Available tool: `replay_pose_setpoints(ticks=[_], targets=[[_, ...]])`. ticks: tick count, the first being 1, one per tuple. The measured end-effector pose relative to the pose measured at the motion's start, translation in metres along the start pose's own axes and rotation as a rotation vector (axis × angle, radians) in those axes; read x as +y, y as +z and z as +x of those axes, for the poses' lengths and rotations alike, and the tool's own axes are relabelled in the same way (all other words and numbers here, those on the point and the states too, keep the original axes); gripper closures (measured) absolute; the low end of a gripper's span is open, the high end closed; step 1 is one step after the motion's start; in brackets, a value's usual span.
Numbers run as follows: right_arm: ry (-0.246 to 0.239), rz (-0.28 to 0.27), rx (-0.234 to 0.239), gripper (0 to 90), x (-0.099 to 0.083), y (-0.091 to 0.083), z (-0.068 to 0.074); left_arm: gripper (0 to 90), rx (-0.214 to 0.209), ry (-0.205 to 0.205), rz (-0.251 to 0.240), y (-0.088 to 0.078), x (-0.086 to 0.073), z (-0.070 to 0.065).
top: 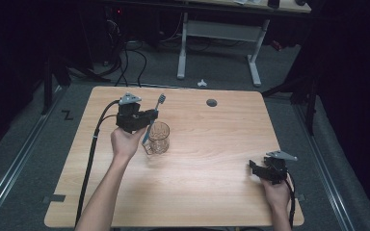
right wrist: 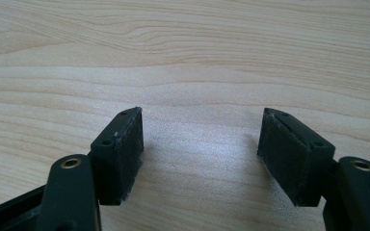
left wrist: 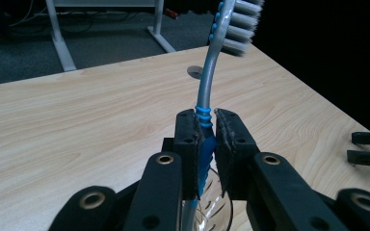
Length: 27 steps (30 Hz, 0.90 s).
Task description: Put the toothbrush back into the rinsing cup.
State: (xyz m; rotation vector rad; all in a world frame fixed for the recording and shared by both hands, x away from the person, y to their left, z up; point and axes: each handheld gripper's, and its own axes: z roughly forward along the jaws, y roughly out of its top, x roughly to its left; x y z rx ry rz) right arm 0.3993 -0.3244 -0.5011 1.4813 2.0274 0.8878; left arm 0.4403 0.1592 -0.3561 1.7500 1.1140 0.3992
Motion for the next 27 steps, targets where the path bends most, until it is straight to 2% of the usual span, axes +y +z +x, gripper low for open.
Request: replay_pose_setpoints(ticks=[14, 27], targets=[[0.002, 0.001, 0.000, 32.9, 0.0000, 0.0000, 0.0004, 79.9, -0.007, -0.018, -0.049, -0.0011, -0.0060, 0.0047], [0.001, 0.001, -0.001, 32.9, 0.0000, 0.0000, 0.0004, 79.9, -0.014, -0.014, -0.054, 0.0030, -0.0078, 0.0036]])
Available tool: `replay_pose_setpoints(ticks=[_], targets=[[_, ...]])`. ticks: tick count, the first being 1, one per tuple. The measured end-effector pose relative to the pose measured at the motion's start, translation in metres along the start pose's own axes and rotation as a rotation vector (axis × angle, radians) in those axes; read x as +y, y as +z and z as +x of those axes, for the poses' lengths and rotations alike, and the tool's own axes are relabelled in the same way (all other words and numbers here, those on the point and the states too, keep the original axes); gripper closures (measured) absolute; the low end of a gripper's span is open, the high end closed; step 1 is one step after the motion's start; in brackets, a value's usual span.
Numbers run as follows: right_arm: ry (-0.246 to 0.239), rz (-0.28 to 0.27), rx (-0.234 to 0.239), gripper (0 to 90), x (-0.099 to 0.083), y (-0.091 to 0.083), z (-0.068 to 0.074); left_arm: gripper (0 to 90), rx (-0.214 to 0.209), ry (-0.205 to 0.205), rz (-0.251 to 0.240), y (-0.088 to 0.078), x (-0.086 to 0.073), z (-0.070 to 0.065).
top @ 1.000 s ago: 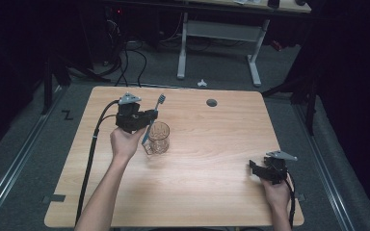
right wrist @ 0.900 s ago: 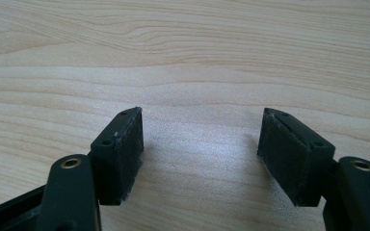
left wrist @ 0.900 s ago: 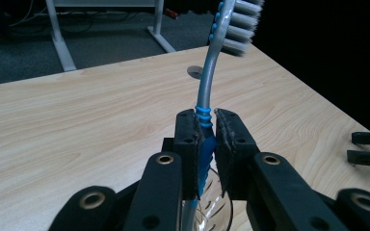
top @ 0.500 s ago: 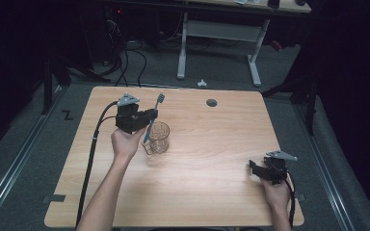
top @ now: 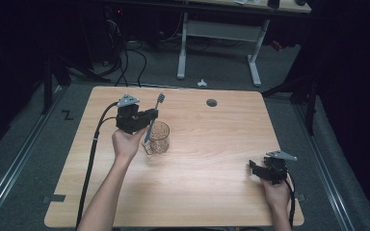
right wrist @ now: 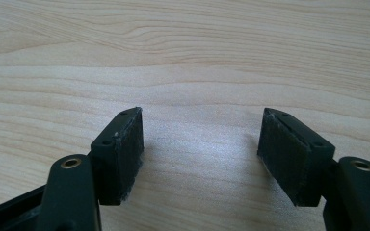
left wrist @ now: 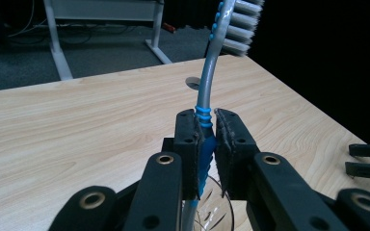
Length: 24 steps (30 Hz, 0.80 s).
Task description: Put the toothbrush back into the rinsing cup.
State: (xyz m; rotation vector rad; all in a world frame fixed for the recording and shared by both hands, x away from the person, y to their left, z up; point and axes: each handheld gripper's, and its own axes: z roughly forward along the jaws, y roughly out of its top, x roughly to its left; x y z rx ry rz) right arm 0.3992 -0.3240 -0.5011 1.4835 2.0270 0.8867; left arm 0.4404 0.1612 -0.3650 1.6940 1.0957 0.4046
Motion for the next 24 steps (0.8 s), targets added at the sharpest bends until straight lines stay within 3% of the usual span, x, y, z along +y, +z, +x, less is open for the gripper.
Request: replay_pose_setpoints(ticks=[24], targets=[[0.000, 0.000, 0.000, 32.9, 0.0000, 0.0000, 0.0000, 79.7, 0.007, 0.025, 0.027, -0.0013, -0.0027, -0.0012]])
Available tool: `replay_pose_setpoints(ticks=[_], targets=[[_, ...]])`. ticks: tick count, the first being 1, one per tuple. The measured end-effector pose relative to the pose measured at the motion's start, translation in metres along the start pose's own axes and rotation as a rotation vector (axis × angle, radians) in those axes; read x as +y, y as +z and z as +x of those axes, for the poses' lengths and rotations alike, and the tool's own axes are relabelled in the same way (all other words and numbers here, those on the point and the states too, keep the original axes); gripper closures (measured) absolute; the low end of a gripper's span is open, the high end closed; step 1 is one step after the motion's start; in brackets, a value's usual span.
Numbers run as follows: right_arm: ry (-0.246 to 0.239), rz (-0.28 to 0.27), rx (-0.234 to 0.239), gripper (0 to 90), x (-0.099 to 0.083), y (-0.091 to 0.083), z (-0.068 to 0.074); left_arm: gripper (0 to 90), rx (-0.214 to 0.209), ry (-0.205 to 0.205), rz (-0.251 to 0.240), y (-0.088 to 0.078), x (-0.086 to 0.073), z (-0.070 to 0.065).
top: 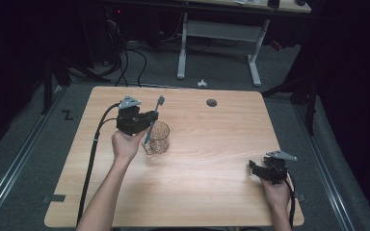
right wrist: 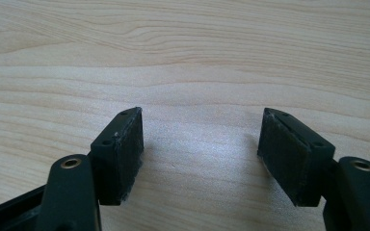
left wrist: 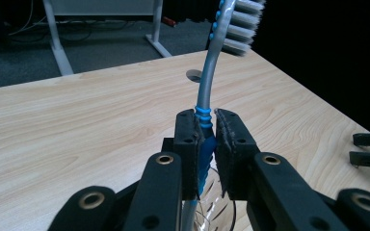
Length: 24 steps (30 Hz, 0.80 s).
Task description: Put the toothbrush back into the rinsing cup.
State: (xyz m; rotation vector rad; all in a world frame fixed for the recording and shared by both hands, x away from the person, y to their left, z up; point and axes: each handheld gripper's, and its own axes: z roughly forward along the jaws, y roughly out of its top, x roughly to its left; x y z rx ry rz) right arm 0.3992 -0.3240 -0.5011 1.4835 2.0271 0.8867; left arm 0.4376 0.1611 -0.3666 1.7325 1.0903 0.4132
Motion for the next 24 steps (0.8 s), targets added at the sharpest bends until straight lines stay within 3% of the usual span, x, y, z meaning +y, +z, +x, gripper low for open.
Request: replay_pose_setpoints(ticks=[8, 24], targets=[[0.000, 0.000, 0.000, 32.9, 0.0000, 0.0000, 0.0000, 79.7, 0.014, 0.015, 0.012, -0.0021, -0.0007, -0.0010], [-0.003, 0.000, -0.002, 32.9, 0.0000, 0.0002, 0.0003, 79.7, 0.035, 0.002, 0.035, -0.0102, -0.0080, 0.0042]])
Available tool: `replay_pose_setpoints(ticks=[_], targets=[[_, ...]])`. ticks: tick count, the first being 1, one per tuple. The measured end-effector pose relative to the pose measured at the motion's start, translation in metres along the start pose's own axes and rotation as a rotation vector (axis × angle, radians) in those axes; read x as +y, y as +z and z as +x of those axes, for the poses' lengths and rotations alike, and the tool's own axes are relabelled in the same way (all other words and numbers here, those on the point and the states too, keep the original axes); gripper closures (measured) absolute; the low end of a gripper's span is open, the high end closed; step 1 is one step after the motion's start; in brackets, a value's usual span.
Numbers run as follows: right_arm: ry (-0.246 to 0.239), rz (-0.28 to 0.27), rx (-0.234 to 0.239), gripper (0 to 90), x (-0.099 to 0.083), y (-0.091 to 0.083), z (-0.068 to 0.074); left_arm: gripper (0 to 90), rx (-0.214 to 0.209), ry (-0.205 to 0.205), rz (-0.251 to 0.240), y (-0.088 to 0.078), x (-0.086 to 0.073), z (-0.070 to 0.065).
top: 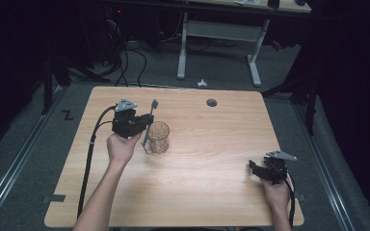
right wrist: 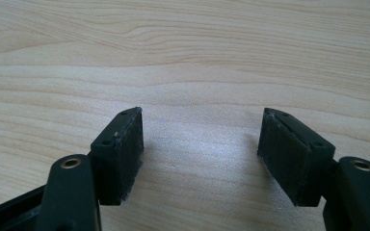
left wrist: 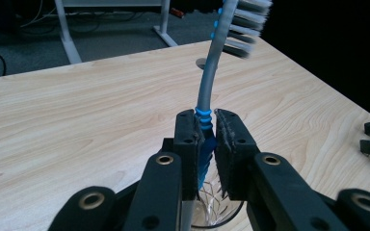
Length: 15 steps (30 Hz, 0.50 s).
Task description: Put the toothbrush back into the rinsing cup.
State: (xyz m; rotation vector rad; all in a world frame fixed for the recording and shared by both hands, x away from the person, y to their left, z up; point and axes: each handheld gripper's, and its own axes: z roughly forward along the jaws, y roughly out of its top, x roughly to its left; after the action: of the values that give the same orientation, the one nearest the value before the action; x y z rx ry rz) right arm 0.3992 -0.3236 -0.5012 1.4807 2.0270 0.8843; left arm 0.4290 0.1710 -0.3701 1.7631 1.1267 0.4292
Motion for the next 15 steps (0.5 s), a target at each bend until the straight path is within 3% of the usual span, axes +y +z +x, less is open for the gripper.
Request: replay_pose_setpoints(ticks=[15], targets=[[0.000, 0.000, -0.001, 32.9, 0.0000, 0.0000, 0.0001, 79.7, 0.019, 0.019, 0.027, -0.0023, -0.0038, -0.0016]])
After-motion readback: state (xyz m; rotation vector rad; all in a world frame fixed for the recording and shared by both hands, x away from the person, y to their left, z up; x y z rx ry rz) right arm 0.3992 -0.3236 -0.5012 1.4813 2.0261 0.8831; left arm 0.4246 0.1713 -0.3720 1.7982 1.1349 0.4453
